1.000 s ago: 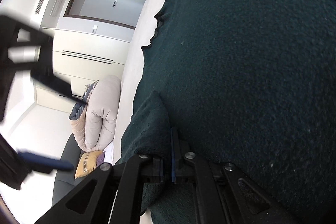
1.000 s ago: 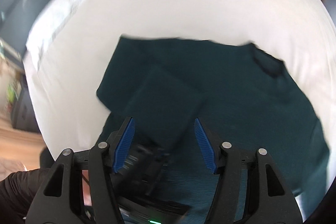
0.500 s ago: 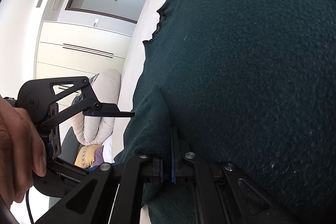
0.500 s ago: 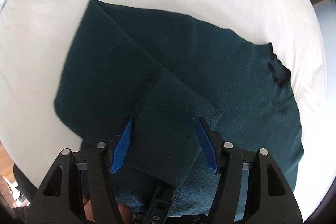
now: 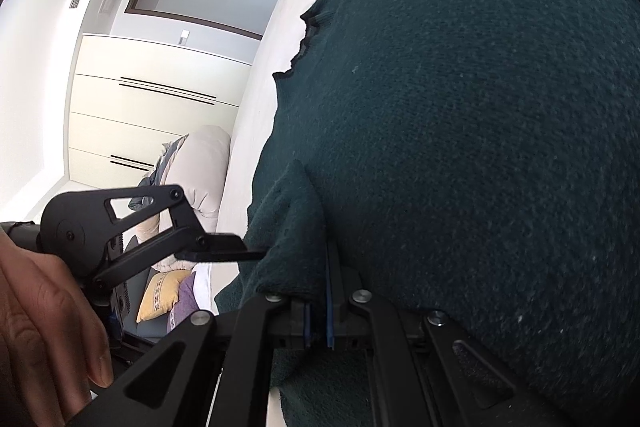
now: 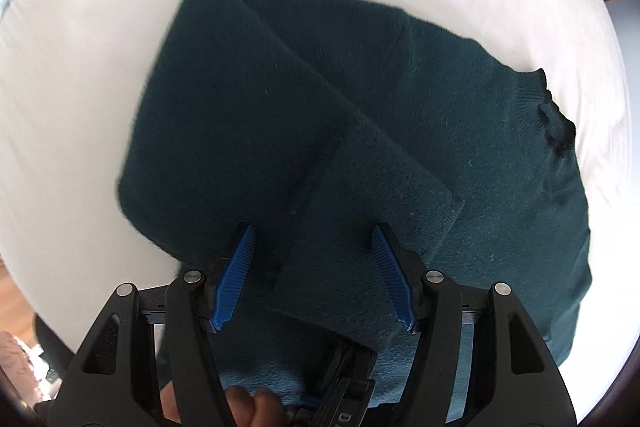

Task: Fold small clothes
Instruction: 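Grasp the other sleeve with the right tool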

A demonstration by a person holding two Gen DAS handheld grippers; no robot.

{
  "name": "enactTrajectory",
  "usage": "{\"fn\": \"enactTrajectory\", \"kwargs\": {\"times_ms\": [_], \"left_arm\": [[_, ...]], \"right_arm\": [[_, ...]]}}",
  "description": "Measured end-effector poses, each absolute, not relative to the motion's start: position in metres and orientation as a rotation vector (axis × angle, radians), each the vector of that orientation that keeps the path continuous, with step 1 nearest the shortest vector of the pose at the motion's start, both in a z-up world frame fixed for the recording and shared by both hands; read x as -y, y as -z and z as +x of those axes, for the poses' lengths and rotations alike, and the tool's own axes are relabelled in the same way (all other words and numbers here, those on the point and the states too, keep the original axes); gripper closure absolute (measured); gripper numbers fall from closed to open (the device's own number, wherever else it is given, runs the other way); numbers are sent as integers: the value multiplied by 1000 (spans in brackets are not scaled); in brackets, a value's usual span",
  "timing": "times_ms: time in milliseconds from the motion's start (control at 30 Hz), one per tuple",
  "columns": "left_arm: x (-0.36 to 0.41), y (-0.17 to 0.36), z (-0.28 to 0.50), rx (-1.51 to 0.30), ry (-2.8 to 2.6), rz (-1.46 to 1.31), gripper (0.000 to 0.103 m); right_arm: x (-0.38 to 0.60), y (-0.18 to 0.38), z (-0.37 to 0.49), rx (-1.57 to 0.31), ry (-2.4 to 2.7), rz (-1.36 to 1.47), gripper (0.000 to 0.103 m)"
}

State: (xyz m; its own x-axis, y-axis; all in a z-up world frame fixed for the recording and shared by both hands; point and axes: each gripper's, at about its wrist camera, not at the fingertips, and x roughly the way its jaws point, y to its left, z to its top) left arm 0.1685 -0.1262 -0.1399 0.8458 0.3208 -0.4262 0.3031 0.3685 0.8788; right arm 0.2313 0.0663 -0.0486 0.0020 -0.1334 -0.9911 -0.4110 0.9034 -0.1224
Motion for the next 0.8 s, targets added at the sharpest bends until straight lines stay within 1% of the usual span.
{"fn": "enactTrajectory", "kwargs": {"times_ms": [33,100,133,167,200,233,367,400,467,533,567,633,667,700,733,800], "left_arm": [[126,140,169,-600,-13,1213,101],[126,140,169,-600,-13,1213,101],[126,140,169,-601,-13,1214,101],[126,140,169,-602,-13,1214,101],[126,139,170,-603,-14,1214,101],[126,138,170,-604,-15,1210,101],[123,135,171,-607,-33,1182,96],[122,133,172,-611,-42,1172,93],[121,129,172,-604,-59,1163,82],[119,123,171,-575,-96,1159,59],[118,121,171,-566,-112,1158,53],[113,113,173,-547,-157,1140,27],[109,108,176,-549,-190,1120,21],[105,105,179,-557,-212,1101,12],[102,102,181,-568,-225,1087,5],[96,99,189,-604,-252,1060,0]], "right_arm": [[-66,49,232,-1562,-224,-444,44],[-66,45,234,-1534,-223,-454,51],[-67,42,235,-1522,-235,-454,64],[-66,38,236,-1513,-240,-454,73],[-64,34,237,-1504,-244,-451,74],[-62,28,238,-1489,-257,-446,82],[-33,-6,234,-1415,-292,-380,90],[-15,-17,234,-1400,-295,-346,91],[21,-35,235,-1363,-301,-271,92],[61,-47,240,-1337,-285,-191,93],[83,-56,240,-1318,-285,-132,93],[126,-64,242,-1271,-300,-25,93],[147,-71,239,-1246,-298,32,93],[167,-76,236,-1216,-299,86,93],[191,-73,234,-1189,-308,126,93],[221,-83,219,-1131,-327,227,93]]}}
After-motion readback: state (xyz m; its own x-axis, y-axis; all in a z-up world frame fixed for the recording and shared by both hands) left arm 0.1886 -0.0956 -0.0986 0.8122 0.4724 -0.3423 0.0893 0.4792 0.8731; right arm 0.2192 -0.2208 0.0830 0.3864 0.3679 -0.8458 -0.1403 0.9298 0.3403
